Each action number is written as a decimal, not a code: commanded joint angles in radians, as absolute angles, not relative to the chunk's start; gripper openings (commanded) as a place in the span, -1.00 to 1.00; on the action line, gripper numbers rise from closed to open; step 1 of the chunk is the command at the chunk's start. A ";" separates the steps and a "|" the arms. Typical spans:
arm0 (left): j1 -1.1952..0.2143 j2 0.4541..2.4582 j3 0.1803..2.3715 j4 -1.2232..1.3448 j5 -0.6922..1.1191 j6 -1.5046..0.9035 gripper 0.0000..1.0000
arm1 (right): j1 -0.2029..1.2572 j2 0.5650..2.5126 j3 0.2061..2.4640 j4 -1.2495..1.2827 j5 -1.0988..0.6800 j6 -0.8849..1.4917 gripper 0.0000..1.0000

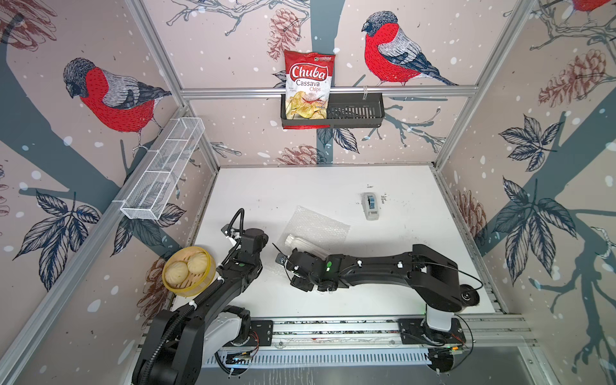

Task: Wrap vases in bubble wrap
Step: Wrap the vase in bubble wrap.

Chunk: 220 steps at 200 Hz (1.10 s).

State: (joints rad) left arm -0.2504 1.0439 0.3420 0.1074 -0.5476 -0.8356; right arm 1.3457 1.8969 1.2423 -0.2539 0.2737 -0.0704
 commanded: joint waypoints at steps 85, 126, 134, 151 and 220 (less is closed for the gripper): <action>-0.247 0.984 0.332 0.049 -0.650 -0.893 0.55 | 1.338 1.988 1.196 -0.187 0.258 -0.051 0.15; -0.247 0.963 0.314 0.070 -0.642 -0.890 0.55 | 1.333 1.960 1.213 -0.195 0.277 -0.057 -0.60; -0.247 0.965 0.314 0.071 -0.640 -0.888 0.55 | 1.333 1.955 1.220 -0.200 0.282 -0.060 -0.74; -0.247 0.969 0.314 0.076 -0.635 -0.887 0.55 | 1.330 1.946 1.234 -0.207 0.293 -0.064 -0.98; -0.247 0.977 0.310 0.098 -0.615 -0.874 0.55 | 1.230 1.895 1.275 -0.216 0.297 -0.076 -0.98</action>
